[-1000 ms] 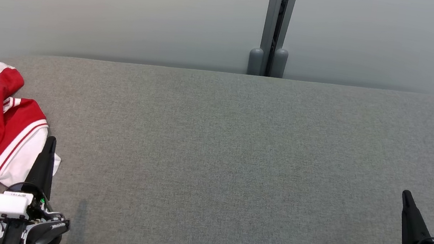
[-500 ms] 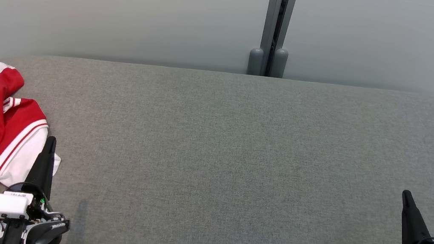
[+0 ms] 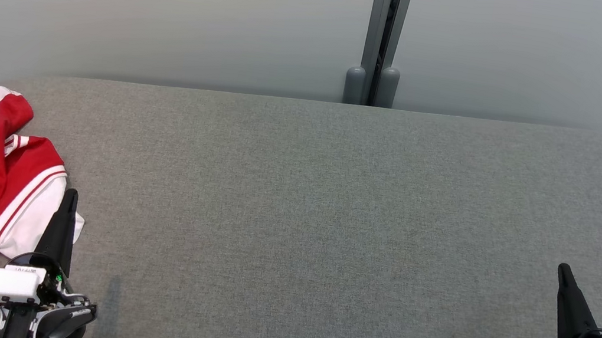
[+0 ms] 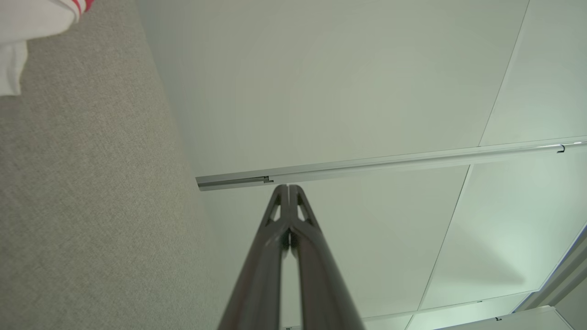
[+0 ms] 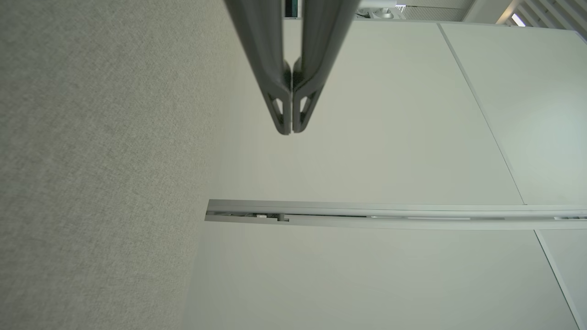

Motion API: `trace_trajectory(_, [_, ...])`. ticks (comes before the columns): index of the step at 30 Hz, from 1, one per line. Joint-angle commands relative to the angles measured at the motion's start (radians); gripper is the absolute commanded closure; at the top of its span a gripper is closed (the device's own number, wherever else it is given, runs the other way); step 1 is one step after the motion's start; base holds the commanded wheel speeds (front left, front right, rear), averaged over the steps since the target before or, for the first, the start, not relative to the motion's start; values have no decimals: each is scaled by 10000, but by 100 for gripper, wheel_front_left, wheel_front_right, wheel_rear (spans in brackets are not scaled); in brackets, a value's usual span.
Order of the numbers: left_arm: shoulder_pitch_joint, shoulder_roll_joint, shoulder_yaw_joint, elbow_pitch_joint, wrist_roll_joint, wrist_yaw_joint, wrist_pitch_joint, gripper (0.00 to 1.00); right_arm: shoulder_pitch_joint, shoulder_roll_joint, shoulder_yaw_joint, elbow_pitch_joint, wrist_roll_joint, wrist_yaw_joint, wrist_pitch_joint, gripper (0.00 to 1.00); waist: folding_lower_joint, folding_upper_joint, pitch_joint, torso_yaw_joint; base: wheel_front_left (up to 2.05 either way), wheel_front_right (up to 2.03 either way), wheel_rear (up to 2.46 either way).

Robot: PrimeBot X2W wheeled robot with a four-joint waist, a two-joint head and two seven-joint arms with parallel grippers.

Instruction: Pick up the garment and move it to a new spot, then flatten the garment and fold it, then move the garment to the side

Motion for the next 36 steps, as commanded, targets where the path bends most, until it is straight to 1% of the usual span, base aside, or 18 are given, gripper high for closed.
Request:
trace_trajectory(1, [-129,26,26,-22,-7,-8,24,100,-95,-46,5,-19,-30,4,24,100,0,0,0,0,0,0,0])
trace_trajectory(36, [-129,26,26,-22,-7,-8,25,100,-95,-46,5,-19,-30,4,24,100,0,0,0,0,0,0,0])
